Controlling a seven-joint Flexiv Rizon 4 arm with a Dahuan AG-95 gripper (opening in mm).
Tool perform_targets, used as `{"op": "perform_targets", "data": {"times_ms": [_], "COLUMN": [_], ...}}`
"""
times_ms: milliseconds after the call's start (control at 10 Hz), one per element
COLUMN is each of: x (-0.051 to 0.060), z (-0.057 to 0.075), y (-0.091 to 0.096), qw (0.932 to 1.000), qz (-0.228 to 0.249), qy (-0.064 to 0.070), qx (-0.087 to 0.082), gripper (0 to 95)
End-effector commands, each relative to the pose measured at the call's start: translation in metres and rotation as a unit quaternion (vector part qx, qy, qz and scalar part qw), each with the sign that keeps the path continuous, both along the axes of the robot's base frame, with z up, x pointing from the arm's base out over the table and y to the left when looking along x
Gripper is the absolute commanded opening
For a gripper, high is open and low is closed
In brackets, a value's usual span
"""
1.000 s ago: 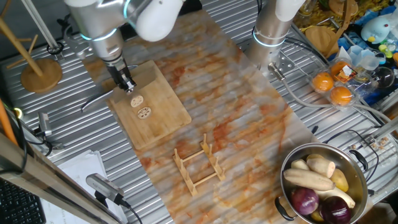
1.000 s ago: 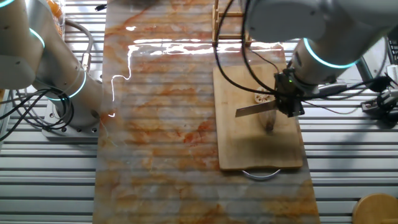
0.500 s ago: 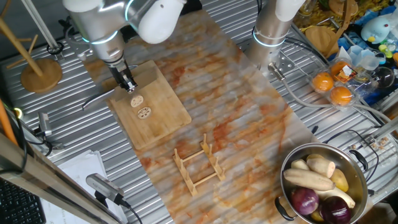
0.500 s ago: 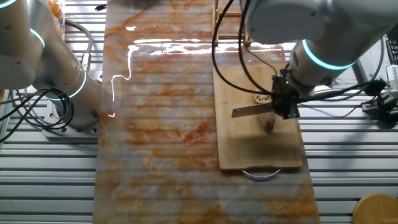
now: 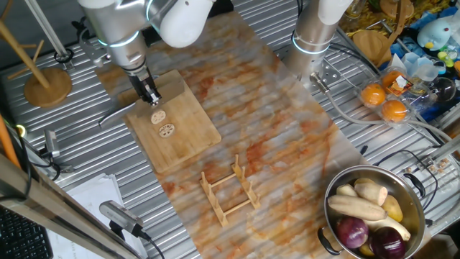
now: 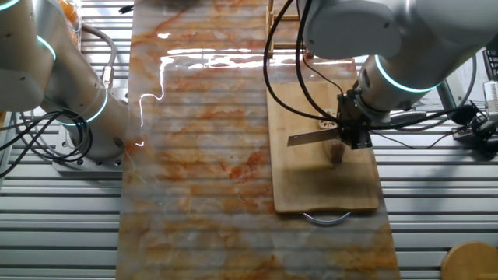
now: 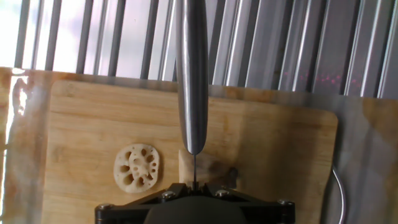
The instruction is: Slice the lotus root
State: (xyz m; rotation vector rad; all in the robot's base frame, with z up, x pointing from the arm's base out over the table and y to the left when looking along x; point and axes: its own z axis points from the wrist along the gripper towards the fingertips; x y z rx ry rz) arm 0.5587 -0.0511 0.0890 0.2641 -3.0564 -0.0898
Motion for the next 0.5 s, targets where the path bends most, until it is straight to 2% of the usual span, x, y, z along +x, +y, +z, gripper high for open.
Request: {"op": "perform_targets", "data": {"times_ms": [100,400,500], "x": [-0.0024,-0.0033,-0.0036], "z": [0.0,-0.0003,0.0], "y": [-0.0011,-0.0015,-0.0014], "qw": [1.0,1.0,1.0], "qz": [0.001,-0.001,-0.004], "qy": [-0.003,-0.005,-0.004], "qx": [0.001,0.001,0.006], "gripper": [0.0,0.0,0.0]}}
